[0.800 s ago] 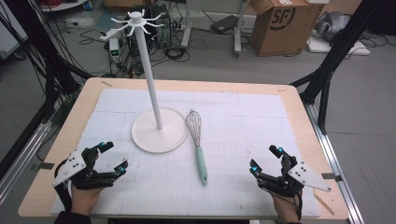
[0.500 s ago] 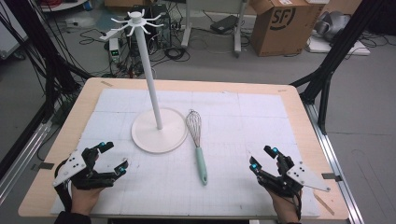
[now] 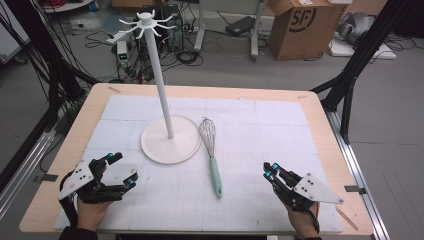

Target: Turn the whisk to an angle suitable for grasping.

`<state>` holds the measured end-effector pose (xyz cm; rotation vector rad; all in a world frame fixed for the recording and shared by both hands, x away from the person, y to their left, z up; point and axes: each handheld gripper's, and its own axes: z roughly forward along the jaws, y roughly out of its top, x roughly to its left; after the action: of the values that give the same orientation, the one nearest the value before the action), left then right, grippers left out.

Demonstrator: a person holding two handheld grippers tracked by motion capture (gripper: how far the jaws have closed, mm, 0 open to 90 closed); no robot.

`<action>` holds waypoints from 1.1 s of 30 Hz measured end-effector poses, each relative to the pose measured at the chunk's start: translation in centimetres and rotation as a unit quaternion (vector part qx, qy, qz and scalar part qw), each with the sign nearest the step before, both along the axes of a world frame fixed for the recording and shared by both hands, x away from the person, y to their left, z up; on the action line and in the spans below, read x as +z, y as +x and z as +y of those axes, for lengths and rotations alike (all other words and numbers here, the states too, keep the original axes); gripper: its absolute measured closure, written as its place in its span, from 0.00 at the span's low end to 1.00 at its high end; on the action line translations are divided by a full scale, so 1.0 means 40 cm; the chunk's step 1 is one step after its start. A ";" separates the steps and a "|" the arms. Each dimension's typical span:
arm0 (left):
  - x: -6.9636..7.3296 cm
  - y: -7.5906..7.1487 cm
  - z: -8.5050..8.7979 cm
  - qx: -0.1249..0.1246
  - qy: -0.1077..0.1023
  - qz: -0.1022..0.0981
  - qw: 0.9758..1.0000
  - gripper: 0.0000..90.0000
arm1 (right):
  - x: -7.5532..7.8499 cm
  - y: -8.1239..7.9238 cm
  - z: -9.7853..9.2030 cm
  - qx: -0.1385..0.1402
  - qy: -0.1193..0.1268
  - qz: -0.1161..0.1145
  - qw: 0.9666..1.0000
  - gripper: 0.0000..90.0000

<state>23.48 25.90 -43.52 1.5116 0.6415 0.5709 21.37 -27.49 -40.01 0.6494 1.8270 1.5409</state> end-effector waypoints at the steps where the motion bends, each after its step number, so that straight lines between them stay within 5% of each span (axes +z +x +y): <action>1: 0.000 0.000 0.000 0.000 0.002 0.000 1.000 0.15 | 0.000 0.000 0.000 0.000 0.000 0.000 1.000 1.00; 10: -0.002 0.000 -0.001 0.001 0.001 0.002 1.000 0.15 | -0.010 0.066 0.052 0.057 -0.057 0.055 0.995 1.00; 17: -0.004 0.002 -0.005 -0.003 0.002 0.003 1.000 0.15 | 0.006 0.104 0.117 0.113 -0.140 0.091 0.980 1.00; 28: -0.005 0.002 -0.005 -0.003 0.002 0.005 1.000 0.15 | -0.019 0.163 0.190 0.177 -0.256 0.164 0.936 1.00; 30: -0.005 0.003 -0.005 -0.003 0.001 0.005 1.000 0.15 | -0.021 0.164 0.195 0.180 -0.263 0.168 0.933 1.00; 31: -0.005 0.003 -0.005 -0.004 0.001 0.005 1.000 0.15 | -0.026 0.165 0.205 0.187 -0.282 0.175 0.925 1.00; 33: -0.005 0.003 -0.005 -0.004 0.001 0.004 1.000 0.15 | -0.032 0.166 0.214 0.196 -0.302 0.184 0.915 1.00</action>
<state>23.59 25.69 -43.71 1.5178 0.6417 0.5596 28.01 -18.93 -41.30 0.2885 2.6846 1.0046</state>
